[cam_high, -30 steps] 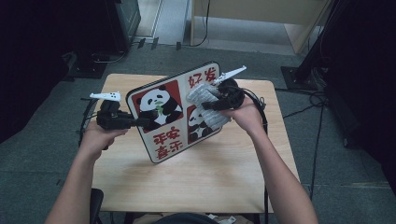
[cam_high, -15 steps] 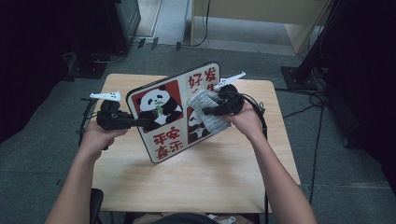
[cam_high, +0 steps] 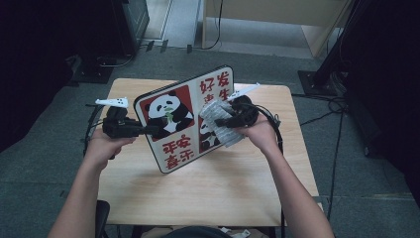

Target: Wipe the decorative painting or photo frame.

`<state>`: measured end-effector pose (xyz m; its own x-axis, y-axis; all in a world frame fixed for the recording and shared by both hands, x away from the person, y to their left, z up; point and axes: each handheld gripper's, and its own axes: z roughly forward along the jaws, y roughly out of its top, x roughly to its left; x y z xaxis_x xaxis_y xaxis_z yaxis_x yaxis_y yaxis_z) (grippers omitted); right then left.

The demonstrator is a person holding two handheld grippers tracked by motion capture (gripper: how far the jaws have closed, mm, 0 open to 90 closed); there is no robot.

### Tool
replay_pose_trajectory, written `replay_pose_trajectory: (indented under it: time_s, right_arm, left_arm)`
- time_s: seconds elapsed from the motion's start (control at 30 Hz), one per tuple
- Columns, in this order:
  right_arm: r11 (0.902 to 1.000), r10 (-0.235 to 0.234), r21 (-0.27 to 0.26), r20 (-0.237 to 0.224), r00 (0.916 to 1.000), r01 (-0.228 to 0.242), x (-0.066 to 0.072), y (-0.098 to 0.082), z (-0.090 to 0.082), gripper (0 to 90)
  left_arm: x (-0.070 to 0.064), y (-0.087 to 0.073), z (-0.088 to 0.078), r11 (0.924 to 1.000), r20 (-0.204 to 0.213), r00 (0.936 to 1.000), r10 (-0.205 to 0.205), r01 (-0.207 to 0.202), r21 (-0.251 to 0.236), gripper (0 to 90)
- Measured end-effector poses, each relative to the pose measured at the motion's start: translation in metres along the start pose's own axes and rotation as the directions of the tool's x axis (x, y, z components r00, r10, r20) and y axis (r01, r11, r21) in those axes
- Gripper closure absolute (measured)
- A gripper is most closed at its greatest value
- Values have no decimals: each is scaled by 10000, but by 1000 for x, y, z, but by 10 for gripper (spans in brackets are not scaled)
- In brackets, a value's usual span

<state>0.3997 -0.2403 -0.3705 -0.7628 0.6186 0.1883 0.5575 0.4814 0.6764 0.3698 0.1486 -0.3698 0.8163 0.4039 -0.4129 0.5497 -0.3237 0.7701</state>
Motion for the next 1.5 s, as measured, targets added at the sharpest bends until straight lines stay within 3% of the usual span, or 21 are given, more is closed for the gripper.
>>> replay_pose_trajectory:
  time_s: [1.17, 1.5]
  right_arm:
    - [9998, 57, 206, -187, 9998, -53, -1, -33, 25, 664]
    - [9988, 139, 476, -226, 9996, -128, -1, -45, 35, 663]
  left_arm:
    - [0, 0, 0, 10000, -1, 10000, -27, 27, -7, 774]
    - [0, 0, 0, 10000, 12, 10000, -45, 45, -22, 773]
